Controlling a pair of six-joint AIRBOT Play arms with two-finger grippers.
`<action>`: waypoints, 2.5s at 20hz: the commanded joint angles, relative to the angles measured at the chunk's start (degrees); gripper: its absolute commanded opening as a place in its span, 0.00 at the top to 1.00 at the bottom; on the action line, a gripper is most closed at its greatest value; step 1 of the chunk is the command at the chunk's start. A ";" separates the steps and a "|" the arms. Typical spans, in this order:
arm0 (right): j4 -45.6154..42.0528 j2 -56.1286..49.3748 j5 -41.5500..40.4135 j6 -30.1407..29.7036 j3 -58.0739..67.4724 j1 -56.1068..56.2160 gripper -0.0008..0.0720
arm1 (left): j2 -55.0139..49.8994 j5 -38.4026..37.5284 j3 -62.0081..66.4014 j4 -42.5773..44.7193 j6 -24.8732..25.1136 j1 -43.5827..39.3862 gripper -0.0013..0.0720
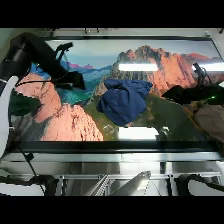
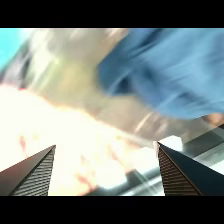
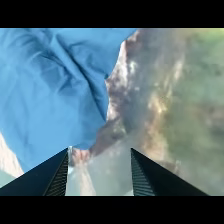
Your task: Fold the shirts.
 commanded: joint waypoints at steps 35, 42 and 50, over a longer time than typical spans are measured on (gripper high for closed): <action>-3.08 -42.21 1.16 20.37 41.51 4.96 0.35 | -19.74 -6.34 1.68 -20.57 3.54 -4.63 0.95; 3.43 -42.47 1.07 15.82 42.14 9.79 0.96 | -19.71 -6.84 1.68 -20.57 3.63 -4.59 0.95; 3.67 -17.18 9.51 9.86 43.36 -1.38 0.97 | -4.96 6.34 1.68 -20.76 5.14 3.32 0.95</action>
